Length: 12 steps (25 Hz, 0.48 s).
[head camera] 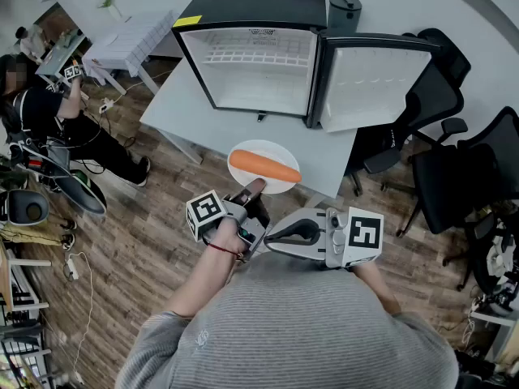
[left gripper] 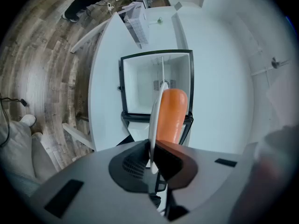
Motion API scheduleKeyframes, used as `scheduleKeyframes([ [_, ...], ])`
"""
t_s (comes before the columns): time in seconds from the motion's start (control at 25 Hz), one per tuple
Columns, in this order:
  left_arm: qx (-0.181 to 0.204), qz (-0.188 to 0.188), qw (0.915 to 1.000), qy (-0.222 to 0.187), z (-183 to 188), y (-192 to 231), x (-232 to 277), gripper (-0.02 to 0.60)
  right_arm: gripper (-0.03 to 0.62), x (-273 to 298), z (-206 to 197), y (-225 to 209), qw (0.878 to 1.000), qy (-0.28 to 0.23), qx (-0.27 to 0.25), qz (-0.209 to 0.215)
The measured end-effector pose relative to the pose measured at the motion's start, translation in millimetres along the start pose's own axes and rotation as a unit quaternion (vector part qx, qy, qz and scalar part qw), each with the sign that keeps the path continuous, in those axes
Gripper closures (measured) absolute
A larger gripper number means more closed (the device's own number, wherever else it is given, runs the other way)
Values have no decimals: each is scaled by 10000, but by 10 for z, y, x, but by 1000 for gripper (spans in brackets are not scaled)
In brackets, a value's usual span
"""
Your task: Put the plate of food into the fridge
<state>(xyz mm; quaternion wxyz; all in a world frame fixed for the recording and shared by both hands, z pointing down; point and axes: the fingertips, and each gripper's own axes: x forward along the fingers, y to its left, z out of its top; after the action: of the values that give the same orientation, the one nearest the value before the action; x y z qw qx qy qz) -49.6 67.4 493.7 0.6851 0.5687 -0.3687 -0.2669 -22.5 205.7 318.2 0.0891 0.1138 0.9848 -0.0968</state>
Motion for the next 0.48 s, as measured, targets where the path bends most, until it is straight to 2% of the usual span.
scheduleKeyframes([
  [0.48,-29,-3,10000,23,-41,-42,20,554,580,-34,8,7,10000,11,49,41],
])
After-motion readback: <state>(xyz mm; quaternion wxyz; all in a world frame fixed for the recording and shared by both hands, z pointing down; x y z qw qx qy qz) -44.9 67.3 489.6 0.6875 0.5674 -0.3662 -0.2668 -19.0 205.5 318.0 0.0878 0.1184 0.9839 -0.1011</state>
